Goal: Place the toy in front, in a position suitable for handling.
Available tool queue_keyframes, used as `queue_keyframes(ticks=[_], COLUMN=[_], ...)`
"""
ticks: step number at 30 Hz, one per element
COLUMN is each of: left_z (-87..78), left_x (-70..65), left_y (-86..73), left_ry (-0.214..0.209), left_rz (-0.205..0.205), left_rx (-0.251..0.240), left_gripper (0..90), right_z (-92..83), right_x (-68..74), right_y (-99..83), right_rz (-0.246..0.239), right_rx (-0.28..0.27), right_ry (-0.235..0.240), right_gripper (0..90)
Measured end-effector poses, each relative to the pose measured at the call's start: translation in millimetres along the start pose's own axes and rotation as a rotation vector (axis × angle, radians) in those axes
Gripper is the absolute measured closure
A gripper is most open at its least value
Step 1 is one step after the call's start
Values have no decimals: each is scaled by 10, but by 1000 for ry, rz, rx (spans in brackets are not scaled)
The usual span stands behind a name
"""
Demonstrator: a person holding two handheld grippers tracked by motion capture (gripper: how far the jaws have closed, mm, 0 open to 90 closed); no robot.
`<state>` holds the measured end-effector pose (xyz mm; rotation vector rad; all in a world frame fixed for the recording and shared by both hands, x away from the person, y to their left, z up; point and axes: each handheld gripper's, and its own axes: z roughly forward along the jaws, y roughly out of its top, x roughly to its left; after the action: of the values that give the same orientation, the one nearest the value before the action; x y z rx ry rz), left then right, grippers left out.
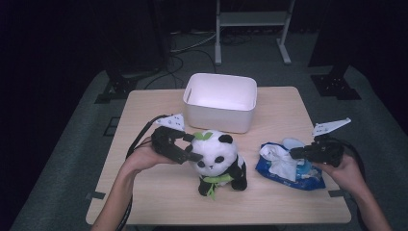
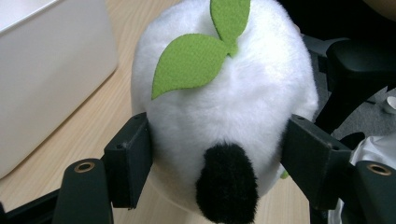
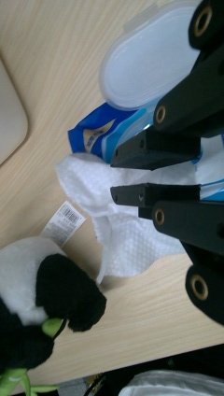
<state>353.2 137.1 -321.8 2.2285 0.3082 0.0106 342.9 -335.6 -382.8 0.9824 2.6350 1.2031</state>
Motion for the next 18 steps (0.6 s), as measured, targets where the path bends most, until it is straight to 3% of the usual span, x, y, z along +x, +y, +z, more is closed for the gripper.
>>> queue_keyframes(ticks=[7, 18], left_z=[-10, -59], left_x=[3, 21], left_y=[-3, -64], left_ry=[2, 9], left_rz=[-1, -18], left_rx=[5, 2], left_gripper=[289, 289], right_z=[59, 308], right_x=[116, 306], right_y=[142, 359], right_rz=[-43, -102], right_rx=[-19, -26], right_ry=[42, 135], right_gripper=[760, 727])
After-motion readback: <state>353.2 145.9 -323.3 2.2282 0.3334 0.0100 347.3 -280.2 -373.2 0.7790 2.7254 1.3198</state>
